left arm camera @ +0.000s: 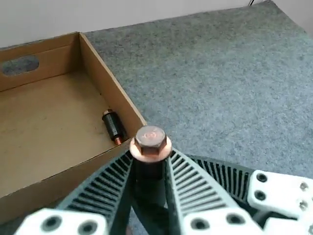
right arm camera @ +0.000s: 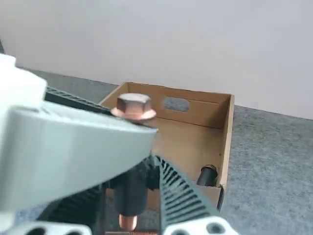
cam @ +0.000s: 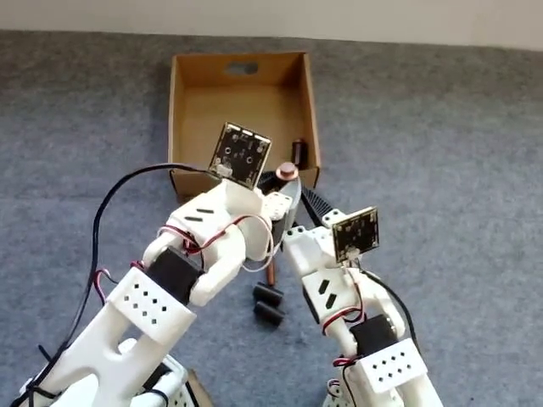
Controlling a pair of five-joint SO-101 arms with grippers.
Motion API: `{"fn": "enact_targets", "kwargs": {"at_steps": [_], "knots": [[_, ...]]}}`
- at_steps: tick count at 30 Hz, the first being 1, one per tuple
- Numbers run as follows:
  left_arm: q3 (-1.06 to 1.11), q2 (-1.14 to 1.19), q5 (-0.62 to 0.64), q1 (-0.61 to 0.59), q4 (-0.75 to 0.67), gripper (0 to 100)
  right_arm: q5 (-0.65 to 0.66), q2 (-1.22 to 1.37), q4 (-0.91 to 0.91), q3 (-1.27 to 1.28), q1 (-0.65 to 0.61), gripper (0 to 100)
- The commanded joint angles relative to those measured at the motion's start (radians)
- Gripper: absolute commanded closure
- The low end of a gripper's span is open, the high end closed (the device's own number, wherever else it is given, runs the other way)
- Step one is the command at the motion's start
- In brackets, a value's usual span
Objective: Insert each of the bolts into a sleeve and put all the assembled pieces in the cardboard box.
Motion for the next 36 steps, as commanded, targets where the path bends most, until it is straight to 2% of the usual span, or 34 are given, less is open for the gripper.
{"fn": "enact_targets", "kwargs": {"at_steps": [1,6,13,22,36], "knots": [[0.010,-0.038,-0.003,-0.028,-0.003,98,-0.006,-0.016,-0.025,-0.015,0.005,99.2],[0.008,-0.039,0.003,-0.074,0.002,87,-0.006,-0.016,-0.025,-0.015,0.005,99.2],[0.007,-0.041,0.003,-0.077,0.005,87,-0.005,-0.016,-0.025,-0.015,0.005,99.2],[-0.036,-0.041,-0.002,-0.065,0.169,86,-0.005,-0.016,-0.025,-0.015,0.005,99.2],[-0.039,-0.041,-0.003,-0.087,0.230,87,-0.005,-0.016,-0.025,-0.013,0.005,99.2]]}}
